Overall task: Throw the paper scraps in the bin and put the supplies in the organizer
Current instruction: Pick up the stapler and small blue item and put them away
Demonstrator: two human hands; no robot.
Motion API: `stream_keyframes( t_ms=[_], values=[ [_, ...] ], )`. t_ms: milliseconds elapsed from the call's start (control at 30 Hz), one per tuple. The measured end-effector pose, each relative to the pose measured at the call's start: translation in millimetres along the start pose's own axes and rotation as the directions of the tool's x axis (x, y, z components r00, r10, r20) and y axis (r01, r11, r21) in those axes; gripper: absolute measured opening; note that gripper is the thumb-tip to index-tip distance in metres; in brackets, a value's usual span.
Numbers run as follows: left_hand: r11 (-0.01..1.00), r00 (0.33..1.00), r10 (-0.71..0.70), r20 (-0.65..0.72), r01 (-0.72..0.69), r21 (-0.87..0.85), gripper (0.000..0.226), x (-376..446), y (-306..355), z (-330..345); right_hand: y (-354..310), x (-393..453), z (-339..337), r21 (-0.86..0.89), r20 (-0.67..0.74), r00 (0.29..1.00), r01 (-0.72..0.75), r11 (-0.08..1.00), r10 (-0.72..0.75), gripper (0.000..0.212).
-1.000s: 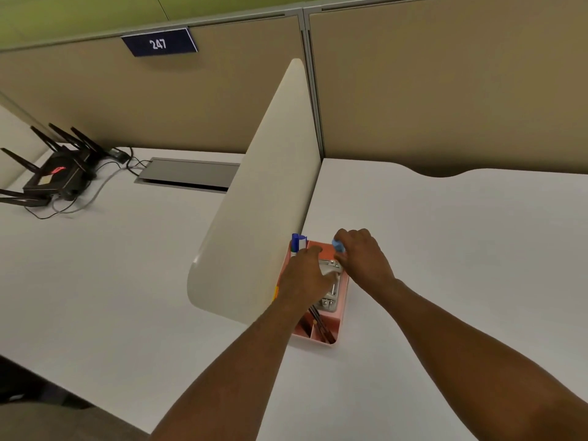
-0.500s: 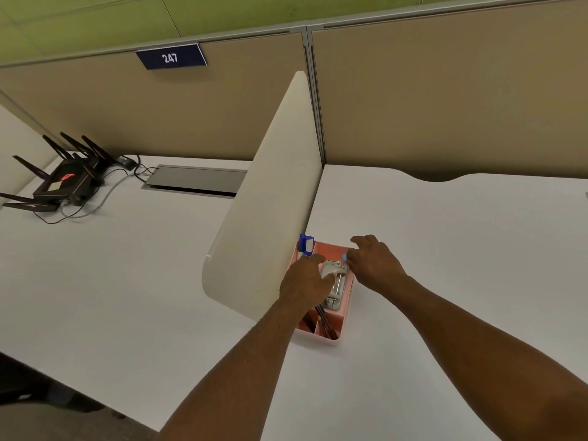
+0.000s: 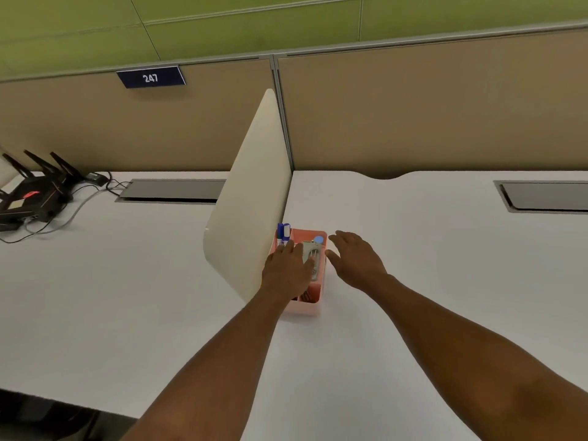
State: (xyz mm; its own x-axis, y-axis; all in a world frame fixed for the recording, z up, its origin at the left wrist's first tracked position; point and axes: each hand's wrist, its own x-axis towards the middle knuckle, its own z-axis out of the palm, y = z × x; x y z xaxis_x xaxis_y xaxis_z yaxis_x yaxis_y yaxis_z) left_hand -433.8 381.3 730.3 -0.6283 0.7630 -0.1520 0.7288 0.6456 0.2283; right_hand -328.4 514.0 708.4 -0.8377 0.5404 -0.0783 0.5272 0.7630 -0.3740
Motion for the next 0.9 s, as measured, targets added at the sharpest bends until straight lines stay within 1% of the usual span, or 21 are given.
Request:
stream_keyframes(
  t_ms=[67,133,200,300,433,633,800,900],
  values=[
    [0.999,0.999,0.021,-0.042,-0.019,0.047,0.06,-18,1,-3,-10,-22,-2,0.001,-0.031,0.999,-0.031,1.0,0.031,0.058],
    [0.998,0.994,0.039,-0.098,-0.034,0.048,0.065,-39,-1,-7,-22,-45,-5,-0.013,-0.075,0.995,-0.064,0.998,0.063,0.063],
    [0.999,0.988,0.053,-0.147,-0.051,0.018,0.067,-62,-7,-9,-35,-70,-7,-0.018,-0.137,0.987,-0.087,0.996,0.084,0.068],
    [0.997,0.982,0.074,-0.176,-0.076,-0.004,0.067,-103,-19,-11,-56,-115,-7,-0.023,-0.212,0.97,-0.124,0.992,0.116,0.07],
    [0.991,0.969,0.114,-0.22,-0.127,-0.043,0.07,-170,-39,-14,-91,-188,0,-0.037,-0.272,0.952,-0.158,0.987,0.142,0.073],
    [0.972,0.949,0.205,-0.238,-0.227,-0.067,0.07,-266,-60,-10,-139,-296,11,-0.078,-0.358,0.914,-0.234,0.969,0.192,0.07],
    [0.956,0.936,0.256,-0.241,-0.282,-0.079,0.073,-330,-56,-14,-161,-369,14,-0.099,-0.388,0.89,-0.297,0.95,0.239,0.069],
    [0.945,0.922,0.293,-0.255,-0.32,-0.07,0.068,-358,-49,-19,-166,-408,7,-0.076,-0.422,0.867,-0.325,0.943,0.265,0.068]
  ],
)
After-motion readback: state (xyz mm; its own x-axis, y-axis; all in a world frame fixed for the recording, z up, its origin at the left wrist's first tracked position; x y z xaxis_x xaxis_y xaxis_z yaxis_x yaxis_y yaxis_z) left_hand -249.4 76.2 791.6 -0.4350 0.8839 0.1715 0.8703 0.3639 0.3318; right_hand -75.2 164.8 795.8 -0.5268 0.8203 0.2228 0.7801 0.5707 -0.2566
